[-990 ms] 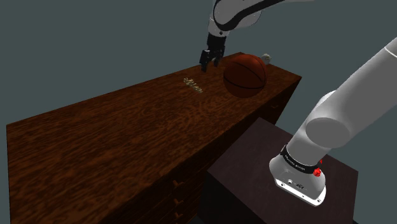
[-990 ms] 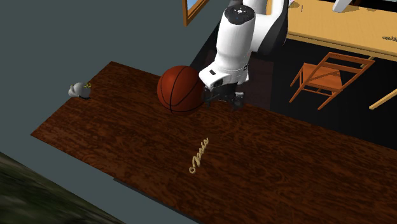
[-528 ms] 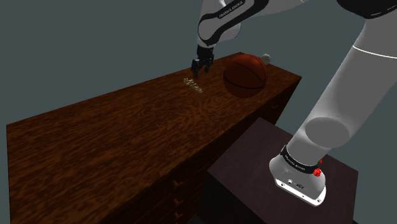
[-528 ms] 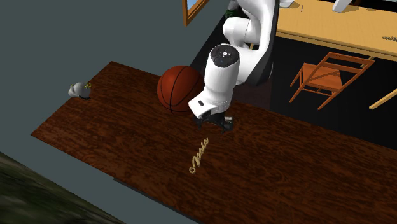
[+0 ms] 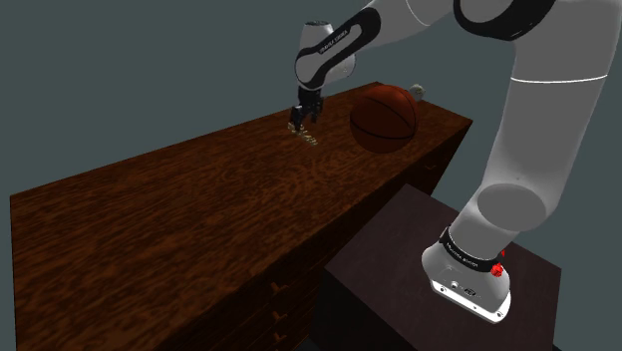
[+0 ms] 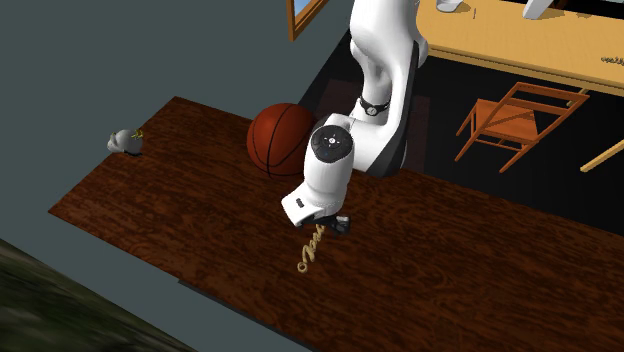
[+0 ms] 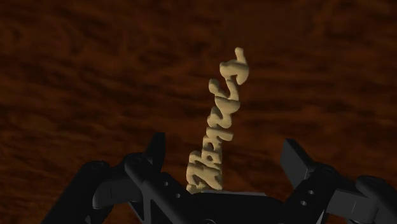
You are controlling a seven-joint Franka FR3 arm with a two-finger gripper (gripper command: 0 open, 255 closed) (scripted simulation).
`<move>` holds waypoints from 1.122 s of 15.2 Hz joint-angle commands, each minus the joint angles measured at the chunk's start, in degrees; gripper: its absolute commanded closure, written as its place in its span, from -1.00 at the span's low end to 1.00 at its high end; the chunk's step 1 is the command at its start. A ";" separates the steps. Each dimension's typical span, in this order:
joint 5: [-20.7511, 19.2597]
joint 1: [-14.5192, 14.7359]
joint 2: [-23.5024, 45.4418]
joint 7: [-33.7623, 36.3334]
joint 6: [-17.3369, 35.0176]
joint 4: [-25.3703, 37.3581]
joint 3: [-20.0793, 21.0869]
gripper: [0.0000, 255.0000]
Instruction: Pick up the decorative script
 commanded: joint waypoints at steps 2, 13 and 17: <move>-0.01 -0.09 1.52 -0.11 1.78 -0.24 -0.04 -1.00; -0.01 -0.12 3.36 -0.09 4.01 -0.64 -0.04 1.00; -0.01 -0.10 3.31 -0.07 4.03 -0.71 -0.03 1.00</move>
